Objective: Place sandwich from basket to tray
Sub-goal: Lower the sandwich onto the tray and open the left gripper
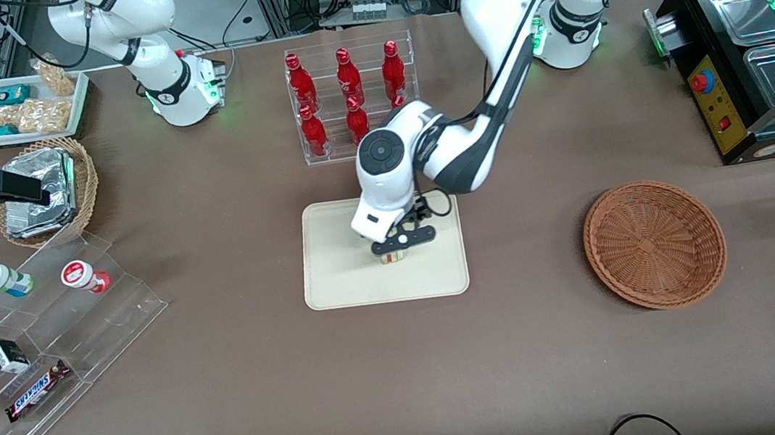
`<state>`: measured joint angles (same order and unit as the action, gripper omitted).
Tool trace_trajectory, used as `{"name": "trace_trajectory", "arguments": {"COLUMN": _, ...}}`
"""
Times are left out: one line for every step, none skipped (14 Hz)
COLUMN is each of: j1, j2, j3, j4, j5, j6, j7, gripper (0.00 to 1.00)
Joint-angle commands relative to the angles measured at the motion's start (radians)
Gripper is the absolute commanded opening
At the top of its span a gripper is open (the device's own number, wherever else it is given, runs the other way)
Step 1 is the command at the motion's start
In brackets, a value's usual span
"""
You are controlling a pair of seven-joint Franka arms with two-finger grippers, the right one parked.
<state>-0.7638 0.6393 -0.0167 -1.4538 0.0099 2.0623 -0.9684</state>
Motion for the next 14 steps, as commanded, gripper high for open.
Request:
{"name": "trace_trajectory", "arguments": {"j1": 0.067, "j2": -0.186, "j3": 0.011, "j4": -0.087, "j5": 0.016, "j6": -0.164, "j7": 0.1, "gripper": 1.0}}
{"name": "trace_trajectory", "arguments": {"j1": 0.096, "j2": -0.255, "j3": 0.012, "j4": -0.132, "j5": 0.016, "j6": -0.201, "j7": 0.153, "gripper": 1.0}}
{"name": "trace_trajectory", "arguments": {"j1": 0.148, "j2": -0.327, "j3": 0.011, "j4": -0.188, "j5": 0.016, "j6": -0.214, "j7": 0.201, "gripper": 1.0}}
{"name": "trace_trajectory", "arguments": {"j1": 0.181, "j2": -0.395, "j3": 0.011, "j4": -0.236, "j5": 0.016, "j6": -0.227, "j7": 0.238, "gripper": 1.0}}
{"name": "trace_trajectory", "arguments": {"j1": 0.211, "j2": -0.444, "j3": 0.012, "j4": -0.259, "j5": 0.016, "j6": -0.269, "j7": 0.27, "gripper": 1.0}}
{"name": "trace_trajectory", "arguments": {"j1": 0.266, "j2": -0.479, "j3": 0.012, "j4": -0.26, "j5": 0.018, "j6": -0.346, "j7": 0.33, "gripper": 1.0}}
{"name": "trace_trajectory", "arguments": {"j1": 0.314, "j2": -0.512, "j3": 0.012, "j4": -0.252, "j5": 0.018, "j6": -0.42, "j7": 0.414, "gripper": 1.0}}
{"name": "trace_trajectory", "arguments": {"j1": 0.367, "j2": -0.544, "j3": 0.012, "j4": -0.252, "j5": 0.018, "j6": -0.462, "j7": 0.5, "gripper": 1.0}}
{"name": "trace_trajectory", "arguments": {"j1": 0.433, "j2": -0.578, "j3": 0.012, "j4": -0.25, "j5": 0.018, "j6": -0.509, "j7": 0.581, "gripper": 1.0}}
{"name": "trace_trajectory", "arguments": {"j1": 0.479, "j2": -0.604, "j3": 0.012, "j4": -0.249, "j5": 0.018, "j6": -0.548, "j7": 0.64, "gripper": 1.0}}
{"name": "trace_trajectory", "arguments": {"j1": 0.529, "j2": -0.63, "j3": 0.012, "j4": -0.246, "j5": 0.018, "j6": -0.583, "j7": 0.707, "gripper": 1.0}}
{"name": "trace_trajectory", "arguments": {"j1": 0.579, "j2": -0.647, "j3": 0.012, "j4": -0.243, "j5": 0.016, "j6": -0.618, "j7": 0.768, "gripper": 1.0}}
{"name": "trace_trajectory", "arguments": {"j1": 0.628, "j2": -0.658, "j3": 0.012, "j4": -0.225, "j5": 0.016, "j6": -0.657, "j7": 0.842, "gripper": 1.0}}
{"name": "trace_trajectory", "arguments": {"j1": 0.671, "j2": -0.658, "j3": 0.012, "j4": -0.195, "j5": 0.016, "j6": -0.7, "j7": 0.899, "gripper": 1.0}}
